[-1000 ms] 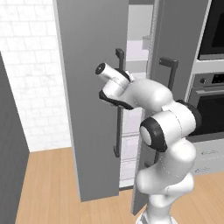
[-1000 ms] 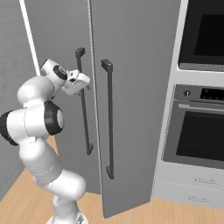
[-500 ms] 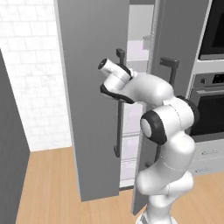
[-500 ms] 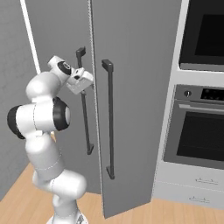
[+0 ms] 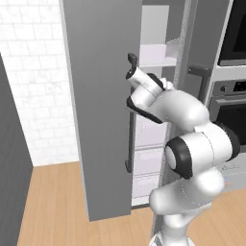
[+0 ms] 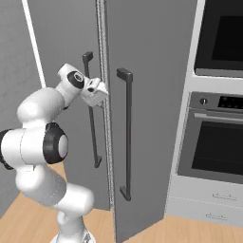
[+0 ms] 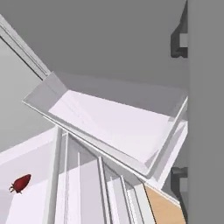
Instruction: Take the strawberry from the fridge and place it on top of the pancake, located on the dining counter.
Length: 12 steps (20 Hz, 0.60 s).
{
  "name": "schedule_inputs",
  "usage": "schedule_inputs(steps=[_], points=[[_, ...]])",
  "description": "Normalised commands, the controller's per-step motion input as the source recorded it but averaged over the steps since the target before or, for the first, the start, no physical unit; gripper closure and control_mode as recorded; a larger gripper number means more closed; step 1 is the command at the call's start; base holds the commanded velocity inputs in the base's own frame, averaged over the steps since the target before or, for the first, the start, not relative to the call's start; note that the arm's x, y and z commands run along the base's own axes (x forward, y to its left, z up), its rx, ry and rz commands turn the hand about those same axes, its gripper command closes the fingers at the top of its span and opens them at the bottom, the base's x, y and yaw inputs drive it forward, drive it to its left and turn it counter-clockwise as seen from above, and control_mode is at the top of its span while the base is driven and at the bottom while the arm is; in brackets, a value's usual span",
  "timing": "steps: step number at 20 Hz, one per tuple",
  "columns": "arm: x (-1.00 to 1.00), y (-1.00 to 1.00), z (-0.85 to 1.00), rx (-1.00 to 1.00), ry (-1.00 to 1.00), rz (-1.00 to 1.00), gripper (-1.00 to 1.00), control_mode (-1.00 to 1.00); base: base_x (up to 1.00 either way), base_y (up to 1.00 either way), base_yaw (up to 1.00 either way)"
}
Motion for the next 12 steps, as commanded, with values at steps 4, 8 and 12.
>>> schedule_inputs(steps=[4,8,12], points=[[-1.0,-0.72,0.02,0.0,-0.26,-0.02,-1.0,-1.0,0.0,0.0,0.0],[-1.0,-0.92,0.1,0.0,-0.22,-0.01,-1.0,-1.0,0.0,0.0,0.0],[-0.97,-0.96,0.18,0.0,-0.15,-0.05,-1.0,-1.0,0.0,0.0,0.0]])
